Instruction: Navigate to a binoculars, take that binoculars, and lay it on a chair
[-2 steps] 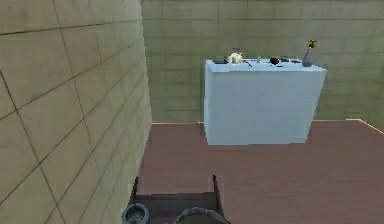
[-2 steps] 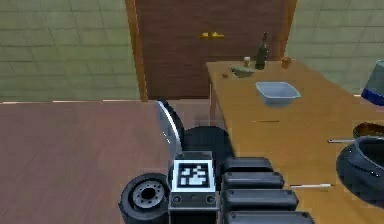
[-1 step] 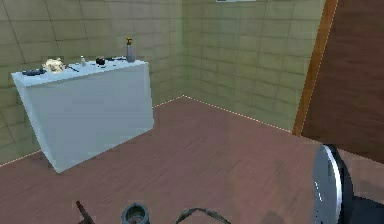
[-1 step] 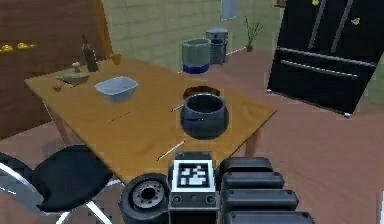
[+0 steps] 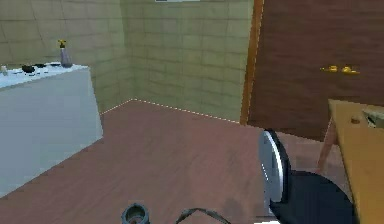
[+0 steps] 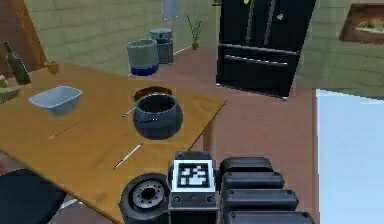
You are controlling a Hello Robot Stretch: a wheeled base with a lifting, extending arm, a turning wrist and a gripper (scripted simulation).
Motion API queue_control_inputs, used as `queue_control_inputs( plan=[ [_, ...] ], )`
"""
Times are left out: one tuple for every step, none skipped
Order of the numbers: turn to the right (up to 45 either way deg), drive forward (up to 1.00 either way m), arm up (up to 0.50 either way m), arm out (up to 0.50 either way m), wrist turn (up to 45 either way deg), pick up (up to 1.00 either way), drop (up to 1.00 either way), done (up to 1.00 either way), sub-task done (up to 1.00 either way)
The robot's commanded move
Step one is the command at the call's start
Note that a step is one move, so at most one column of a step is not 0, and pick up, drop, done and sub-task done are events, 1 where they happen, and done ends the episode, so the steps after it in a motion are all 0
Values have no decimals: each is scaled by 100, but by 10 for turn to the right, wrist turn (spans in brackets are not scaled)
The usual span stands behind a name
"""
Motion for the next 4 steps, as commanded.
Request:
queue_control_inputs(
  plan=[
    [0, 100, 0, 0, 0, 0, 0, 0, 0],
    [240, 0, 0, 0, 0, 0, 0, 0, 0],
    [0, 10, 0, 0, 0, 0, 0, 0, 0],
    [-30, 0, 0, 0, 0, 0, 0, 0, 0]
  ],
)
